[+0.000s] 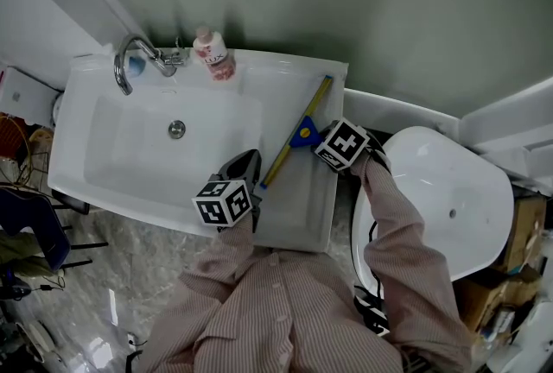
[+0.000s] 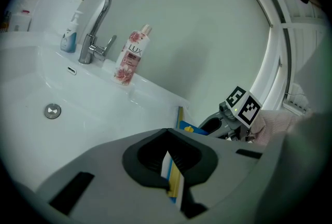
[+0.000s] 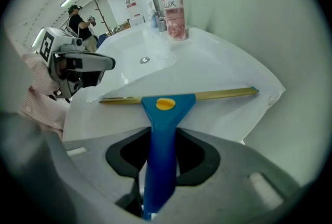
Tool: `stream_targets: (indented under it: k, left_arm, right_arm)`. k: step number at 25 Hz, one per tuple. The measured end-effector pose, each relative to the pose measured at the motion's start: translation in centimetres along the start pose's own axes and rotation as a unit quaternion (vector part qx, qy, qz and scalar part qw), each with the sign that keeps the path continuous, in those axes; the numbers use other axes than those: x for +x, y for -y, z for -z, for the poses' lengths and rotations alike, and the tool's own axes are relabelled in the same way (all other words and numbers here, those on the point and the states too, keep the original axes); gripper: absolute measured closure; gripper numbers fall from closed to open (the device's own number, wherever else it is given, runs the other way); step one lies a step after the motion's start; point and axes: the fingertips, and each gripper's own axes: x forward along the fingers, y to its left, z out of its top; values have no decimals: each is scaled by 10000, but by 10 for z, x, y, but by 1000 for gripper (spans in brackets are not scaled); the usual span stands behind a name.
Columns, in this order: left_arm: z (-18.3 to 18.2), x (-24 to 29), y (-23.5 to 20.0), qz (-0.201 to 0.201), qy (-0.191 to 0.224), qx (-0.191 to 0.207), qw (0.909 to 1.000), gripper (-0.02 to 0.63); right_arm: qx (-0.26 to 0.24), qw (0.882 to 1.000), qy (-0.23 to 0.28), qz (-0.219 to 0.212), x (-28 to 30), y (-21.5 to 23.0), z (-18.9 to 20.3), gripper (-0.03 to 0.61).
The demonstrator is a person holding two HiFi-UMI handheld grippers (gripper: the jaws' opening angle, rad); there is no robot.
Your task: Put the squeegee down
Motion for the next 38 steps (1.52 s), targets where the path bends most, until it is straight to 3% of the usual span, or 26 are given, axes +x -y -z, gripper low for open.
stream_targets:
  k: [13,18,32,36,38]
  left_arm:
    - [-2,-2,-2,-23,49,-28,10000,612]
    - [-2,-3,0,-25,59,-26,10000,612]
    - [-8,-8,22,146,219,103,9996,612]
    - [-13,-11,36,235,292,254,9990,612]
    - [-17,-14,42,272,330,350,9985,612]
  right_arm:
    - [-23,9998,-122,131,3,0,2,449]
    - [86,9992,43,379,2,1,-1,413]
    - [-8,9916,1070,725,-42,-6,-21,405]
    - [189,9838,1611,762,-61,-8,-26,442]
    - [372,9781,1897,775,-70,-8,-26,490]
